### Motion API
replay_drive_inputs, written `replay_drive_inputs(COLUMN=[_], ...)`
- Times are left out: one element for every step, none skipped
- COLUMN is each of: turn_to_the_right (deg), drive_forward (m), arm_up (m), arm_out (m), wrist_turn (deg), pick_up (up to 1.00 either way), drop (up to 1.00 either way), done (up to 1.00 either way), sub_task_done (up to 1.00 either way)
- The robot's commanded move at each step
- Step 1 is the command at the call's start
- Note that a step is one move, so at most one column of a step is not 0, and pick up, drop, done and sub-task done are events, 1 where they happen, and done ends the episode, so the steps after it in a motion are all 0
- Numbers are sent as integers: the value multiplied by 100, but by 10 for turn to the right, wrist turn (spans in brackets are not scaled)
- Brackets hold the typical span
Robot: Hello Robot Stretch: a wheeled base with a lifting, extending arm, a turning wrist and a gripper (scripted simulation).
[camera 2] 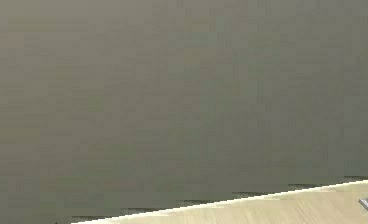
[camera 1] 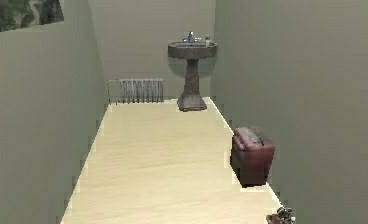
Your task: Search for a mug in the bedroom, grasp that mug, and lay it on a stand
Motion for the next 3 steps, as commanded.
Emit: replay_drive_inputs(turn_to_the_right=[-450, -420, 0], drive_forward=[0, 0, 45], arm_up=[0, 0, 0], arm_out=[0, 0, 0], wrist_turn=[0, 0, 0], pick_up=[0, 0, 0], drop=[0, 0, 0], done=[0, 0, 0], sub_task_done=[0, 0, 0])
